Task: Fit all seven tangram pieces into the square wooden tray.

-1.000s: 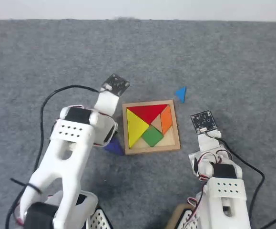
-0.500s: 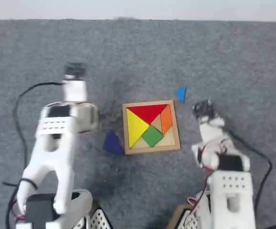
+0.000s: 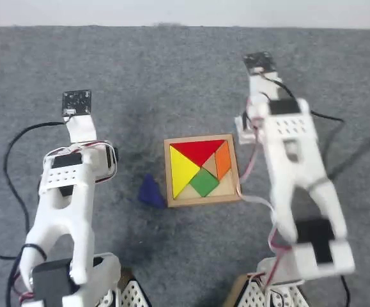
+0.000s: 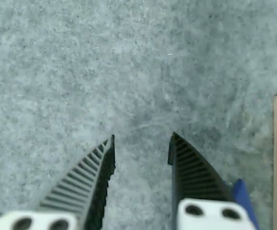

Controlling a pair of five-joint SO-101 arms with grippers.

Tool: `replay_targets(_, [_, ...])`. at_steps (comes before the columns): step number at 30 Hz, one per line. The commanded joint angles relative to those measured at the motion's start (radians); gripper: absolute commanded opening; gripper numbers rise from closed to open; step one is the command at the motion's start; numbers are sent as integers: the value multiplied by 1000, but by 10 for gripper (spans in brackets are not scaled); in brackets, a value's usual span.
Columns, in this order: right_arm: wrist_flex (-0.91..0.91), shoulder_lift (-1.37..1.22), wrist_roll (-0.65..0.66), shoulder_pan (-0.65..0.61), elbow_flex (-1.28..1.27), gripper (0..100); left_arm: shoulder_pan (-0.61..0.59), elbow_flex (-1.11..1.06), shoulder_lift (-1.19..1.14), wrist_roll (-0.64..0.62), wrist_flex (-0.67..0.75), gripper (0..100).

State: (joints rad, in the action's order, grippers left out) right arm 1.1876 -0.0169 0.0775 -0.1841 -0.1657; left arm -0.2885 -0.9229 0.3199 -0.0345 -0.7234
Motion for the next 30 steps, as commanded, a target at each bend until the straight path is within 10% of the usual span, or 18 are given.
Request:
replay_targets(1, [21,-213,-84,-45,255,101,-8,-8,-2,-14,20,180])
replay_targets(16, [-277,-549,-371,-10,459,213,-3,-19,2,-14,20,180])
replay_targets(30, [-271,-651,-370,-15,459,210,-2,-19,0,-14,20,180])
